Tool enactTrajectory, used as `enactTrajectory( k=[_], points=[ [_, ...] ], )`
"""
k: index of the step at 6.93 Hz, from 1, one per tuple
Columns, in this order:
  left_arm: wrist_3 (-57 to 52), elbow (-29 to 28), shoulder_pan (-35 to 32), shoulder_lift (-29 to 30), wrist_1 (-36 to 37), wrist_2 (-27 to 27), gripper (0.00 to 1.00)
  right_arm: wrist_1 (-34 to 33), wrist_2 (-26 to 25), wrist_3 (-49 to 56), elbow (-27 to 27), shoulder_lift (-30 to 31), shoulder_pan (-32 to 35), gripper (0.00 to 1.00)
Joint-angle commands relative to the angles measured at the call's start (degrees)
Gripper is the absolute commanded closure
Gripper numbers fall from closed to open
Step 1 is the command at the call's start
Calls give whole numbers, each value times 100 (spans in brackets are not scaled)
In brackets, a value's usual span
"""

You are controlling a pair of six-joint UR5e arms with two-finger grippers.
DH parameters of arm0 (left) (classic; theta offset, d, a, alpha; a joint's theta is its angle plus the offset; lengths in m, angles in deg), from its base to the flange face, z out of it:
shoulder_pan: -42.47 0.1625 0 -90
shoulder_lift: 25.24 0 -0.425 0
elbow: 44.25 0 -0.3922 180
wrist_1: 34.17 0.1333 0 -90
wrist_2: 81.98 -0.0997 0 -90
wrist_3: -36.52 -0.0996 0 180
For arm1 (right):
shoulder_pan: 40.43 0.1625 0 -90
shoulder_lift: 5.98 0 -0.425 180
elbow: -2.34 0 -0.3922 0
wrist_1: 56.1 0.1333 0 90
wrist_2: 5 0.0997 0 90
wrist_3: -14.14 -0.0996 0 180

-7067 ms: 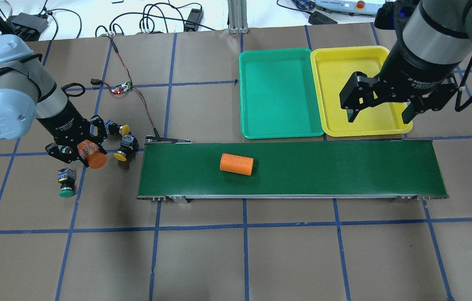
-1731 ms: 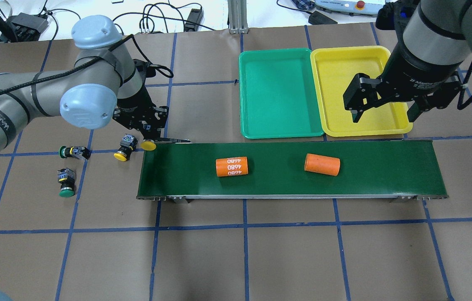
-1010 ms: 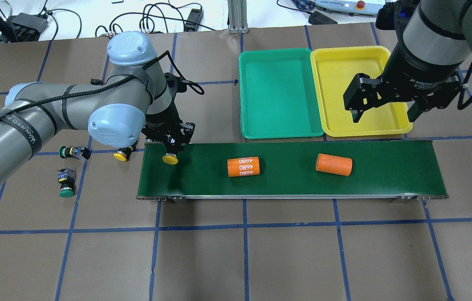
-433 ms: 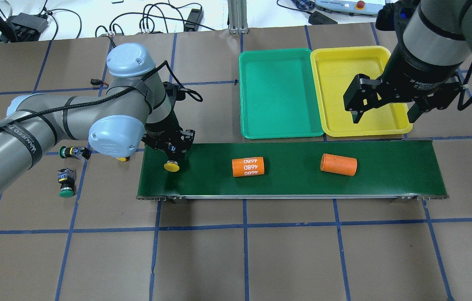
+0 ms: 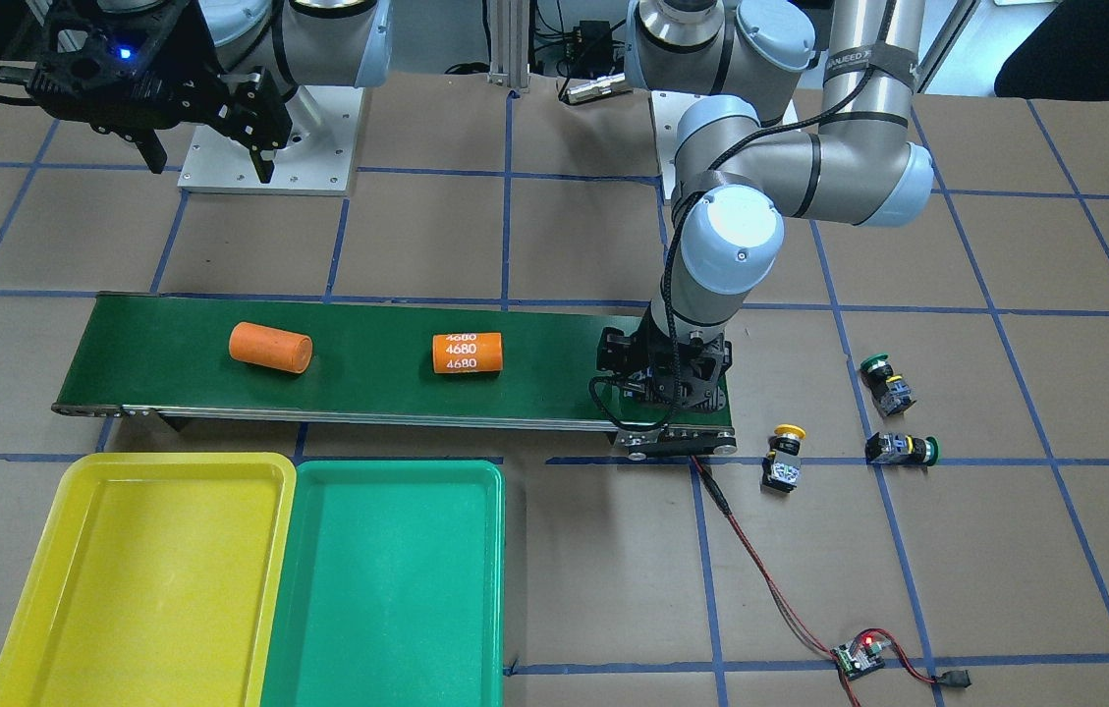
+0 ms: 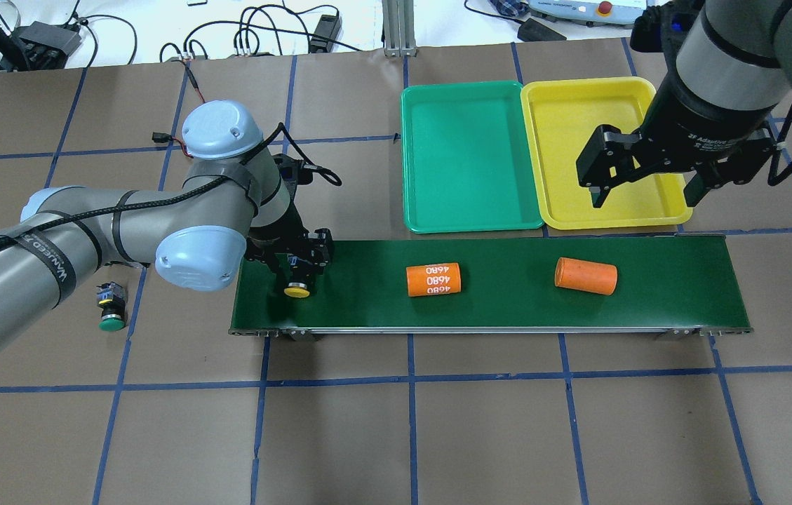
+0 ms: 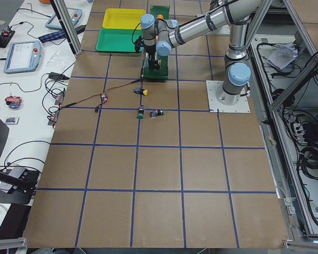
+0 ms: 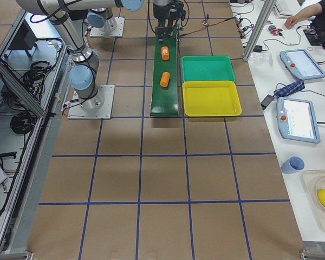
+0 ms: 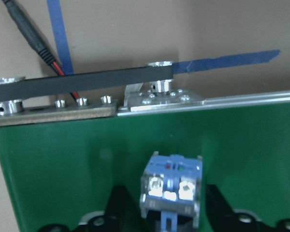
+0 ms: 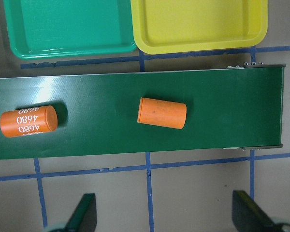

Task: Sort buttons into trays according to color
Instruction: 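Carry the yellow-capped button onto the belt and release it, then grasp a second yellow-capped button with the left gripper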

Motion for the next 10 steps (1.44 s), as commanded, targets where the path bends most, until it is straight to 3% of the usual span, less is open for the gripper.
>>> enactTrajectory(
  k=[1, 3, 5, 9, 10],
  points=[
    [11, -958, 322, -171, -1362, 295, 0, -2, 3, 0, 0, 0, 0, 0],
    [-137, -1604, 891, -58, -1997, 324, 0, 7, -6, 0, 0, 0, 0, 0],
    [-1530, -1701, 1772, 319, -1720, 325, 0, 7, -6, -9, 0, -9, 0, 0],
    [-2779, -1141, 1809, 1040, -594, 193, 0, -19, 3, -9, 96, 9, 0, 0],
    [-2845, -896, 1801, 1163, -236, -208, 0, -20, 3, -9, 97, 9, 0, 0]
  ],
)
